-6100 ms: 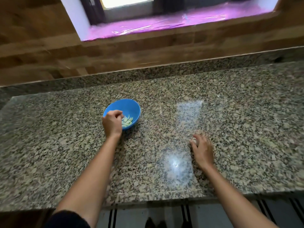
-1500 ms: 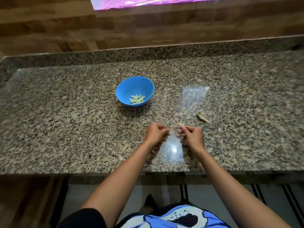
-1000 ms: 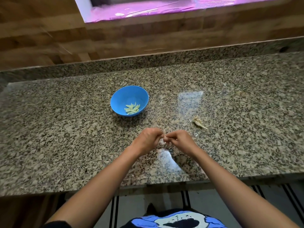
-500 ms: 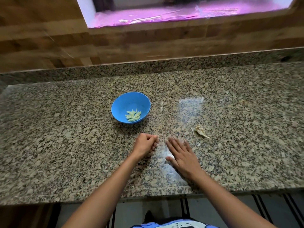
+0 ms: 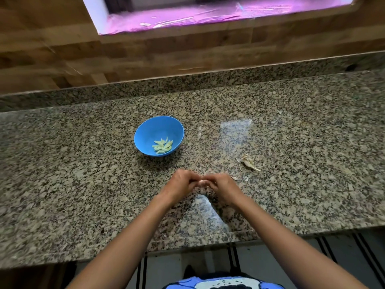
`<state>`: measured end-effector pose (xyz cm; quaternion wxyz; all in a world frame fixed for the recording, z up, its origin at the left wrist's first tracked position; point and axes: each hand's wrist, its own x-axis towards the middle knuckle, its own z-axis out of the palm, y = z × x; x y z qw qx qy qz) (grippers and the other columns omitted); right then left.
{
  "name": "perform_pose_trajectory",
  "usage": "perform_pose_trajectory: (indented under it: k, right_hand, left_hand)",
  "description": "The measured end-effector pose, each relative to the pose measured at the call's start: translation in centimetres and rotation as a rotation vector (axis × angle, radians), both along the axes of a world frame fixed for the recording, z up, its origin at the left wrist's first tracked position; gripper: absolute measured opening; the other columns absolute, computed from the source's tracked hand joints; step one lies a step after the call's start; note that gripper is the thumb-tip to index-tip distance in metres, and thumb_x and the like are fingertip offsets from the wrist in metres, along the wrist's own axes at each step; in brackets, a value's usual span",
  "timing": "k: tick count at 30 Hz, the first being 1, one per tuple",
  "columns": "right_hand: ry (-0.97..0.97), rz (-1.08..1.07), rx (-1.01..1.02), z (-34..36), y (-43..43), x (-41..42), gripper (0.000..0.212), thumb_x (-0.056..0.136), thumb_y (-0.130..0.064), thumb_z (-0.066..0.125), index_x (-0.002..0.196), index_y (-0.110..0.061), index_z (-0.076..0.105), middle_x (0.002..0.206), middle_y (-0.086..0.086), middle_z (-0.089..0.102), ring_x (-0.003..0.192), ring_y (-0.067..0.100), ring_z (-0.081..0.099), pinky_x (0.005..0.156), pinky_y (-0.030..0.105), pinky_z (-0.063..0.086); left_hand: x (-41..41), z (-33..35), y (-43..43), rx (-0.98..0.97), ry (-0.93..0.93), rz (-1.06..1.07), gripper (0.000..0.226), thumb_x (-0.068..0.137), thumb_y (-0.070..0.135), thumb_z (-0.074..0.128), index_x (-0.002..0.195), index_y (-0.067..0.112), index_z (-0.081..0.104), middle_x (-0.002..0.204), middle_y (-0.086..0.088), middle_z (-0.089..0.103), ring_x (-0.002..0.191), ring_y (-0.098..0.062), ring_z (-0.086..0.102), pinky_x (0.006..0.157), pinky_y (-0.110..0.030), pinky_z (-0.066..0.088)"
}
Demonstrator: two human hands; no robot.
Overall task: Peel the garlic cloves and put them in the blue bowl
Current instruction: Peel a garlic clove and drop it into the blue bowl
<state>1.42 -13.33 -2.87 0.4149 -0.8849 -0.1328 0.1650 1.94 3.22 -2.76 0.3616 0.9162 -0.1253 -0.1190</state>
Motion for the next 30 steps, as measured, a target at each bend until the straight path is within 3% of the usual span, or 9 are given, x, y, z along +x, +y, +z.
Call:
perform_pose_trajectory:
  k: [2,5,11,16,18,20,23,26,30]
  right_hand:
    - [0.151,0.038,0.017,0.4,-0.2,0.6,0.022,0.091,-0.021,0.053,0.104,-0.009,0.066,0.080,-0.003,0.065,0.062,0.005,0.054,0.060,0.018,0.048]
    - [0.289,0.052,0.087,0.7,-0.6,1.8,0.020,0.092,-0.015,0.052,0.097,-0.004,0.068,0.080,0.004,0.068,0.055,0.006,0.051,0.048,0.015,0.040]
    - [0.398,0.129,0.129,1.0,-1.1,3.1,0.017,0.091,-0.011,0.053,0.094,-0.004,0.068,0.081,0.010,0.068,0.052,0.008,0.049,0.047,0.017,0.039]
    - [0.087,0.023,0.044,0.0,-1.5,2.1,0.016,0.090,-0.018,0.055,0.097,-0.013,0.069,0.076,0.003,0.067,0.051,0.008,0.048,0.044,0.014,0.037]
    - [-0.030,0.096,-0.014,-0.1,-1.4,2.0,0.019,0.090,-0.019,0.056,0.103,-0.014,0.069,0.083,0.003,0.069,0.056,0.009,0.056,0.051,0.016,0.047]
    - [-0.057,0.160,-0.051,-0.1,-1.2,2.1,0.021,0.089,-0.020,0.056,0.106,-0.015,0.069,0.090,0.001,0.070,0.064,0.009,0.060,0.063,0.020,0.053]
    - [-0.128,0.141,-0.029,-0.3,-1.2,2.0,0.019,0.090,-0.016,0.056,0.103,-0.011,0.069,0.085,0.004,0.070,0.058,0.004,0.057,0.058,0.016,0.050]
    - [-0.256,0.160,-0.025,-1.0,-1.4,1.9,0.019,0.091,-0.013,0.054,0.098,-0.007,0.071,0.078,0.008,0.070,0.058,0.011,0.060,0.059,0.019,0.052]
    - [-0.327,0.298,-0.084,-0.4,-1.5,2.5,0.022,0.093,-0.015,0.051,0.096,-0.004,0.070,0.078,0.008,0.069,0.061,0.017,0.062,0.060,0.023,0.053]
  left_hand:
    - [0.0,-0.2,0.5,0.062,-0.091,-0.087,0.019,0.089,0.023,0.061,0.104,0.016,0.071,0.080,0.000,0.072,0.061,-0.011,0.067,0.058,-0.028,0.057]
    - [0.1,0.0,0.7,0.112,-0.180,-0.165,0.017,0.092,0.021,0.058,0.096,0.014,0.073,0.072,0.001,0.070,0.056,-0.010,0.063,0.054,-0.023,0.053]
    - [0.1,-0.2,0.9,0.122,-0.270,-0.158,0.018,0.093,0.011,0.054,0.099,0.006,0.070,0.080,-0.006,0.069,0.065,-0.014,0.064,0.063,-0.025,0.055]
    - [0.4,0.4,0.8,0.199,-0.217,-0.184,0.024,0.097,0.020,0.047,0.099,0.004,0.065,0.082,-0.004,0.062,0.069,-0.016,0.058,0.064,-0.021,0.047]
    - [0.2,0.6,0.7,0.259,-0.174,-0.246,0.027,0.100,0.026,0.041,0.097,0.006,0.059,0.085,-0.001,0.056,0.073,-0.014,0.053,0.066,-0.020,0.040]
    - [0.2,0.6,0.8,0.252,-0.143,-0.292,0.032,0.099,0.032,0.037,0.097,0.008,0.059,0.085,0.000,0.055,0.075,-0.015,0.052,0.067,-0.022,0.042]
    - [0.1,0.7,0.6,0.054,0.068,-0.165,0.026,0.096,0.029,0.046,0.084,0.013,0.062,0.072,-0.001,0.056,0.062,-0.014,0.048,0.058,-0.020,0.044]
    - [0.0,1.3,0.4,-0.373,0.520,0.047,0.024,0.093,0.023,0.053,0.076,0.008,0.060,0.060,0.002,0.049,0.051,-0.009,0.038,0.049,-0.015,0.034]
    - [-0.1,1.2,1.0,-0.847,1.025,0.258,0.014,0.087,0.018,0.055,0.081,0.006,0.058,0.065,0.000,0.050,0.054,-0.008,0.038,0.049,-0.015,0.034]
